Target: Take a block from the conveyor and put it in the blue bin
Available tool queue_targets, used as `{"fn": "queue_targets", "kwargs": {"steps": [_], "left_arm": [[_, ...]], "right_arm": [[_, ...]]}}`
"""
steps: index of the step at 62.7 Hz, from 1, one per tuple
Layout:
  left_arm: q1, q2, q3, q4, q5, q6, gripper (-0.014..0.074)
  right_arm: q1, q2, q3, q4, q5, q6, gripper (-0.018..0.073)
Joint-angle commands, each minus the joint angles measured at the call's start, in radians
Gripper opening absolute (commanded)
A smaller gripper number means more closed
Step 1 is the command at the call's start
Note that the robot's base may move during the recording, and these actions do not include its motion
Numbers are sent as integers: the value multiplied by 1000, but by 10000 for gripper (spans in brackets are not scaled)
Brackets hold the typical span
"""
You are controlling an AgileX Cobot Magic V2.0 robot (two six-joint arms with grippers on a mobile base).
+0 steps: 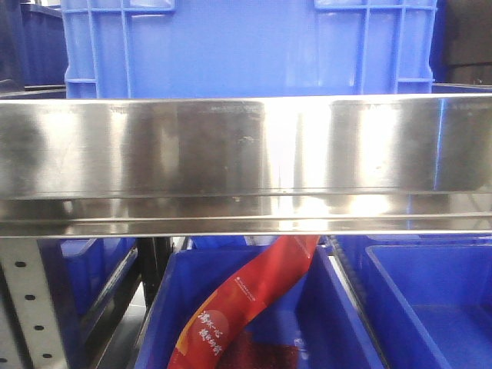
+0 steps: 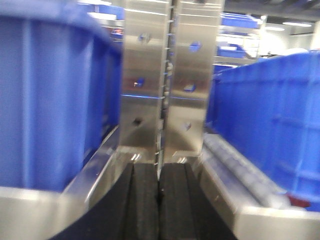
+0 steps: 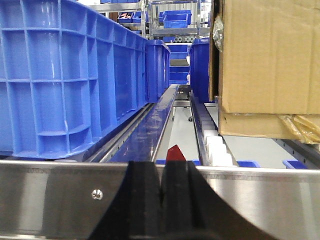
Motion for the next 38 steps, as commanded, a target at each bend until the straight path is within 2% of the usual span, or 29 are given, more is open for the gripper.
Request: {"fn": "queue_targets", "kwargs": {"steps": [1, 5, 13, 19, 27, 38], "left_arm": [[7, -53, 15, 11, -48, -9, -111], [5, -66, 15, 9, 42, -3, -111], [5, -66, 15, 5, 70, -1, -111], [5, -66, 15, -8, 59, 11, -111], [3, -66, 15, -97, 55, 147, -111], [3, -66, 15, -100, 55, 147, -111]], "right_arm": [[-5, -3, 0, -3, -13, -2, -167], [-5, -3, 0, -3, -13, -2, -167], [-5, -3, 0, -3, -13, -2, -167], [-5, -3, 0, -3, -13, -2, -167], [-5, -3, 0, -3, -13, -2, -167], [-5, -3, 0, -3, -13, -2, -167]]}}
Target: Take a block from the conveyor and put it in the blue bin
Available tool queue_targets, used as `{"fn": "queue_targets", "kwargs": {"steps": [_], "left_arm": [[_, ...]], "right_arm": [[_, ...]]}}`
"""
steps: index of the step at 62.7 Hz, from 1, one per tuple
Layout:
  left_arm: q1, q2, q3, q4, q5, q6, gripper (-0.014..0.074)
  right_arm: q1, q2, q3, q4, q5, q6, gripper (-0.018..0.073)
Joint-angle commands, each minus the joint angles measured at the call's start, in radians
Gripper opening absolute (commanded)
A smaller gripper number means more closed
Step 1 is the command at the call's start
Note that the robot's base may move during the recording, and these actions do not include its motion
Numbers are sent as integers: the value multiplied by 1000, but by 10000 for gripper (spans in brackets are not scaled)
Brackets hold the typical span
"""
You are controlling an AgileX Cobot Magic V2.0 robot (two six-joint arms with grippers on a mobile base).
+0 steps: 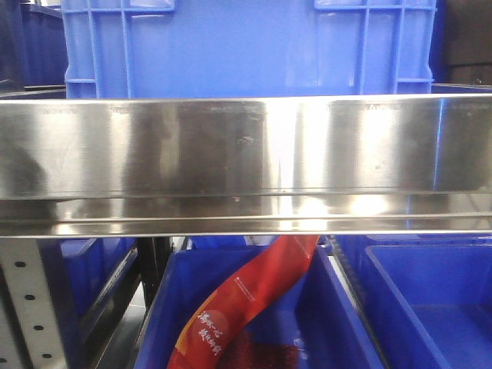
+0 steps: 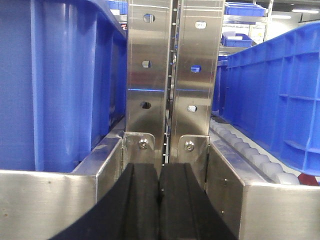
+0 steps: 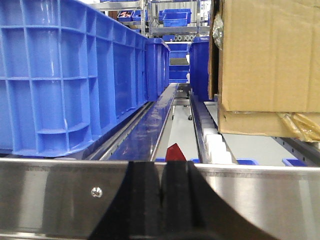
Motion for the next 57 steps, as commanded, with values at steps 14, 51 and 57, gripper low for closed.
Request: {"fn": "queue_targets", "kwargs": {"steps": [14, 51, 57], "left_arm": [[1, -7, -2, 38, -13, 14, -111], [1, -7, -2, 40, -16, 14, -111], [1, -7, -2, 40, -16, 14, -111]], "right_arm": [[-5, -3, 1, -3, -17, -2, -167], [-5, -3, 1, -3, -17, -2, -167], [-5, -3, 1, -3, -17, -2, -167]]}}
